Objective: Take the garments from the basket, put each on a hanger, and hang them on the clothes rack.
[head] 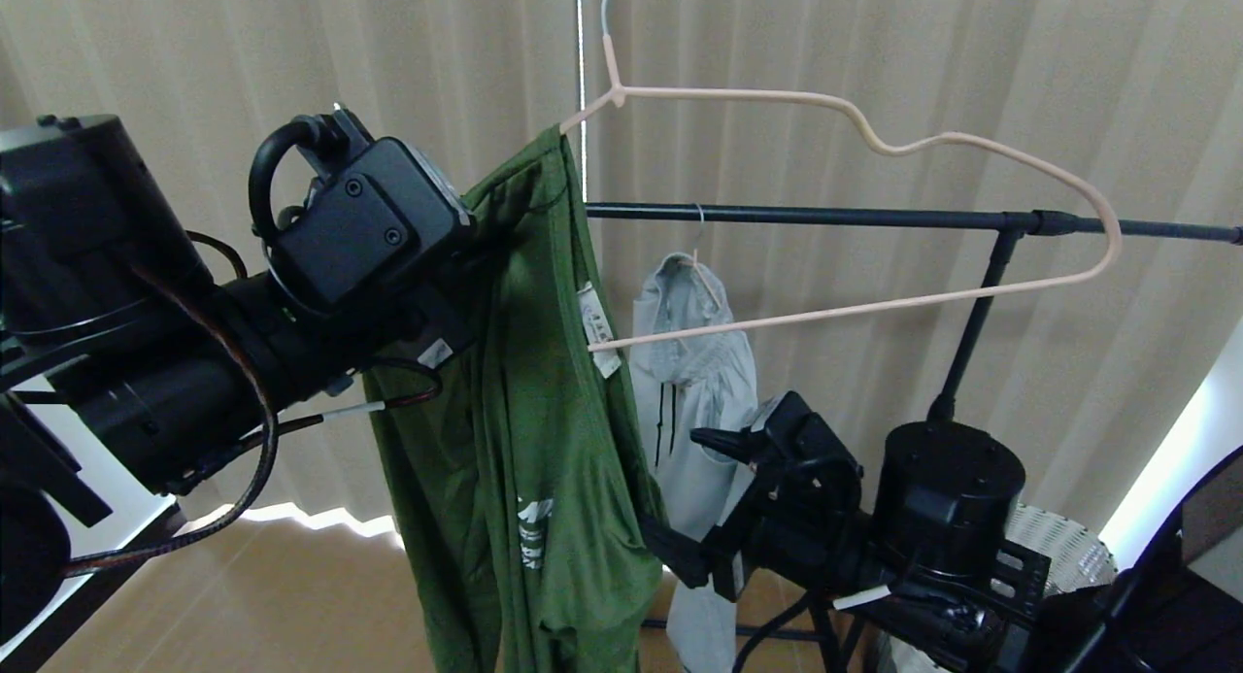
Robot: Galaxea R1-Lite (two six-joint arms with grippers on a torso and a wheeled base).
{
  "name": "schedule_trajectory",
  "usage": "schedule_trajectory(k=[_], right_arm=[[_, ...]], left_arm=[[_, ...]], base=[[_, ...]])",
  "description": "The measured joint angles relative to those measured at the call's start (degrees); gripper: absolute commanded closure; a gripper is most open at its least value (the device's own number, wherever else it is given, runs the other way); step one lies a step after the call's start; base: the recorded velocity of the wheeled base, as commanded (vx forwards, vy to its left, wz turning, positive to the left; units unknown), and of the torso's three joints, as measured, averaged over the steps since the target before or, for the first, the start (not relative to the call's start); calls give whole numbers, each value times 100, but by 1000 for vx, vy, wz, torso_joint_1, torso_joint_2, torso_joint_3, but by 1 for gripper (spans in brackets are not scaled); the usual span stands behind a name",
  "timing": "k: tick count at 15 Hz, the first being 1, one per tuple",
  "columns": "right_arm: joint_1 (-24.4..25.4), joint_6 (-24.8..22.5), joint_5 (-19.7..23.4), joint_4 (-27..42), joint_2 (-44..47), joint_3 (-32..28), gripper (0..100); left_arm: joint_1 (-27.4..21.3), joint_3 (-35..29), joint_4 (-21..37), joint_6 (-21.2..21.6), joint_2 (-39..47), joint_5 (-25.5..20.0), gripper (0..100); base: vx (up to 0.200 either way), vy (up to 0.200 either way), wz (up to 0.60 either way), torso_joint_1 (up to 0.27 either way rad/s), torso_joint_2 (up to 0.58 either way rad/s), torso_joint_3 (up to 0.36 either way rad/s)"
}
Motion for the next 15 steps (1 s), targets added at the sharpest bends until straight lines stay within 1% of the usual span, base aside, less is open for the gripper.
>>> schedule_trajectory(k=[3,5,6,8,9,11,13,15], right_arm=[[-295,-17,-128,0,-226,449,0],[-628,-33,-132,35,-482,708,0],[-816,-39,-132,48,-612,802,0],[-1078,-50,-137,79,-818,918,0],[-1191,-80,-132,126,-894,934,0],[-1773,-135,-132,282,-1078,886,0],[-2235,-158,-129,578,-1273,619,0],[-2426,-162,-121,885,-1425,295,0]], left_arm=[[7,48,2,118,-9,-2,100],[176,152,-2,653,-28,-29,100],[308,234,-4,862,-34,-141,100],[471,351,-2,980,-41,-226,100],[528,430,-20,1070,-44,-262,100],[772,689,-6,1349,-45,-297,100],[997,806,-9,1609,-45,-308,100],[1115,951,-13,1694,-45,-302,100]], base=[[0,0,0,0,0,0],[0,0,0,0,0,0],[0,0,0,0,0,0],[0,0,0,0,0,0],[0,0,0,0,0,0],[0,0,0,0,0,0],[0,0,0,0,0,0],[0,0,0,0,0,0]])
